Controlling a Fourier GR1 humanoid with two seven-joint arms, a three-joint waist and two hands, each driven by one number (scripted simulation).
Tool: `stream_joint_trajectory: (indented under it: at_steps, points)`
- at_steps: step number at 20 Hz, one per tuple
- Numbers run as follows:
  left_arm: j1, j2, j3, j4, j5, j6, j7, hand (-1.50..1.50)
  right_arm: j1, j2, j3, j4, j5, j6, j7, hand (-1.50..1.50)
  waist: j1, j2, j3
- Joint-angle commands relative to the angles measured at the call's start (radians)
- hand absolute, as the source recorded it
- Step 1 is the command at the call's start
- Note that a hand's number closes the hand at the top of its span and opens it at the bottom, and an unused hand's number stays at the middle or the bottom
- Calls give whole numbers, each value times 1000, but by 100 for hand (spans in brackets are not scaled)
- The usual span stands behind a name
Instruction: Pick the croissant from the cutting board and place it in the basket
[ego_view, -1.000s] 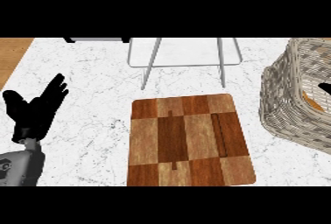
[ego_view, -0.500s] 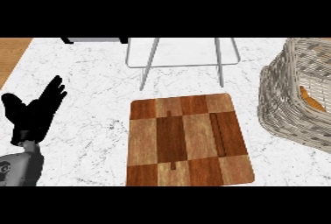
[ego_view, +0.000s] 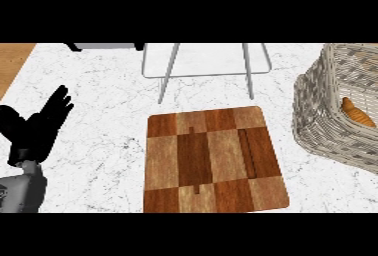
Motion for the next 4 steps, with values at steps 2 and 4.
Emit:
stream_joint_trajectory:
  at_steps: [2, 4]
  points:
    - [19, -31, -22, 21, -32, 22, -36, 0, 114, -182, -109, 229, -133, 224, -90, -150, 0, 3, 0]
    - [26, 1, -9, -55, -2, -2, 38, 0, 204, -183, -151, 276, -144, 293, -182, -150, 5, 1, 1]
